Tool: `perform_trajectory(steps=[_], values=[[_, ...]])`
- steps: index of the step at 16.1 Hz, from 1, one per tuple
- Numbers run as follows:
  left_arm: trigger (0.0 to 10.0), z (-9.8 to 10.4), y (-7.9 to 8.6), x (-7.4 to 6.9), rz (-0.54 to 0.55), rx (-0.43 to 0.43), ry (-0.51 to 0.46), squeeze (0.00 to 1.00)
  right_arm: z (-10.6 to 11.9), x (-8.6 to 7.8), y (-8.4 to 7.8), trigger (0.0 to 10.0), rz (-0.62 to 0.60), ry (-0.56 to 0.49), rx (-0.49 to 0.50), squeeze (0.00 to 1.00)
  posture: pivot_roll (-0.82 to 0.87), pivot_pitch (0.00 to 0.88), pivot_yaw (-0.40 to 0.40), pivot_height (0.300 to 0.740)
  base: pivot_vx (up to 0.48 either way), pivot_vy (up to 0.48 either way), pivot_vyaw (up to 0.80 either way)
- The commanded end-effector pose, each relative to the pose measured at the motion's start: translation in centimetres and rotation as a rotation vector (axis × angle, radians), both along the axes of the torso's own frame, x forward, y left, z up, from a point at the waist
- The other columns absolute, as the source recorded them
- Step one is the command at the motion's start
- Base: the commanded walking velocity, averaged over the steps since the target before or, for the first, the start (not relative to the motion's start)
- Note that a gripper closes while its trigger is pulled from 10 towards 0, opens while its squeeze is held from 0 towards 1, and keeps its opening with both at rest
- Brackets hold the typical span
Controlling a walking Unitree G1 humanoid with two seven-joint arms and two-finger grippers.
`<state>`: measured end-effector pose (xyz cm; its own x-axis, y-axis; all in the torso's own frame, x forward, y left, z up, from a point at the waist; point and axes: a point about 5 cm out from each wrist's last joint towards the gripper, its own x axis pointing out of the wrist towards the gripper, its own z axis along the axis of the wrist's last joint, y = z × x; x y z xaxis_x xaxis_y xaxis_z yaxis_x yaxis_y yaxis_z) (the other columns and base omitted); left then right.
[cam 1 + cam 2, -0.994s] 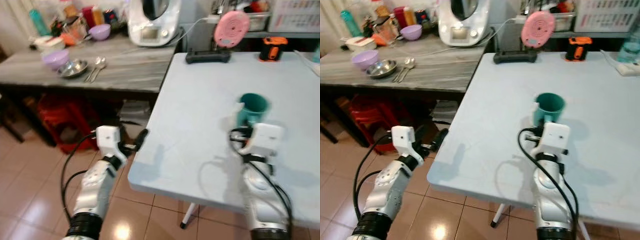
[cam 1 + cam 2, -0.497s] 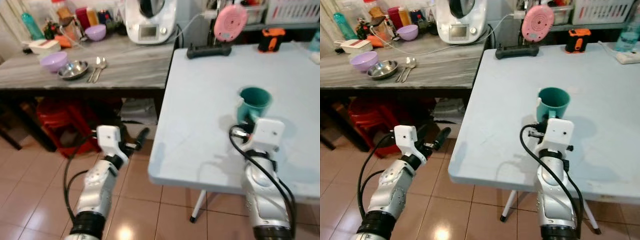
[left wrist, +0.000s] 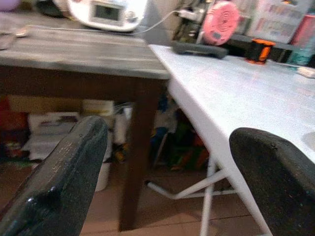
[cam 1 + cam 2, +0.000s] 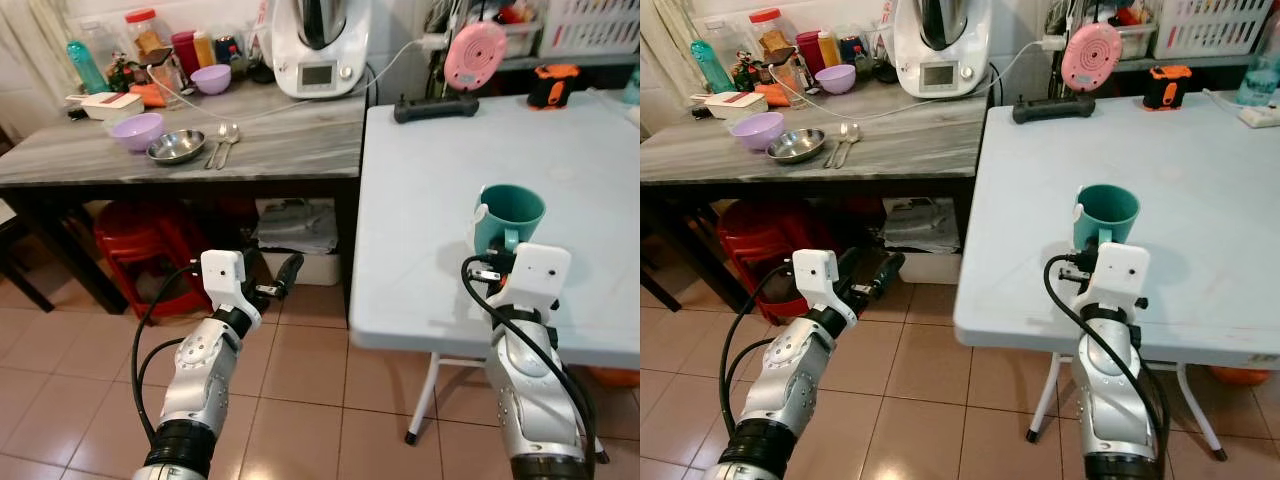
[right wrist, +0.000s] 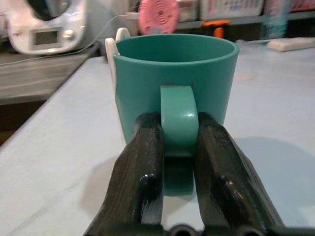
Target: Setting the table
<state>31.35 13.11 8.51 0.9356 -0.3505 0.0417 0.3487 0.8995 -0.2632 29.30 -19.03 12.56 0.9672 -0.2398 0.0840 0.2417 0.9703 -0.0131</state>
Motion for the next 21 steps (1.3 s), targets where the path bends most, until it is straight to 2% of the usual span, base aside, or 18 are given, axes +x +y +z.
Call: perform_trajectory(steps=[1, 6, 13, 21], values=[[10.0, 0.07, 1.15, 0.18, 0.048, 0.030, -0.005, 0.00, 0.75, 0.14, 1.17, 10.0, 0.051, -0.040, 0.009, 0.00, -0.13, 0.000, 0.141, 0.740, 0.000, 0.341, 0.00], [10.0, -0.11, 1.98, 0.28, 0.110, 0.057, -0.004, 0.00, 0.93, -0.18, 0.74, 10.0, 0.044, -0.050, 0.007, 0.00, -0.14, 0.000, 0.138, 0.740, 0.000, 0.340, 0.00], [10.0, -0.32, 2.07, 0.24, 0.125, 0.069, -0.006, 0.00, 0.78, -0.28, 0.78, 10.0, 0.046, -0.044, 0.008, 0.00, -0.13, 0.000, 0.140, 0.740, 0.000, 0.347, -0.77], [10.0, -0.35, 2.11, 0.39, 0.133, 0.080, -0.006, 0.00, 0.75, -0.31, 0.81, 10.0, 0.050, -0.044, -0.011, 0.00, -0.13, 0.000, 0.140, 0.740, 0.000, 0.347, 0.00]])
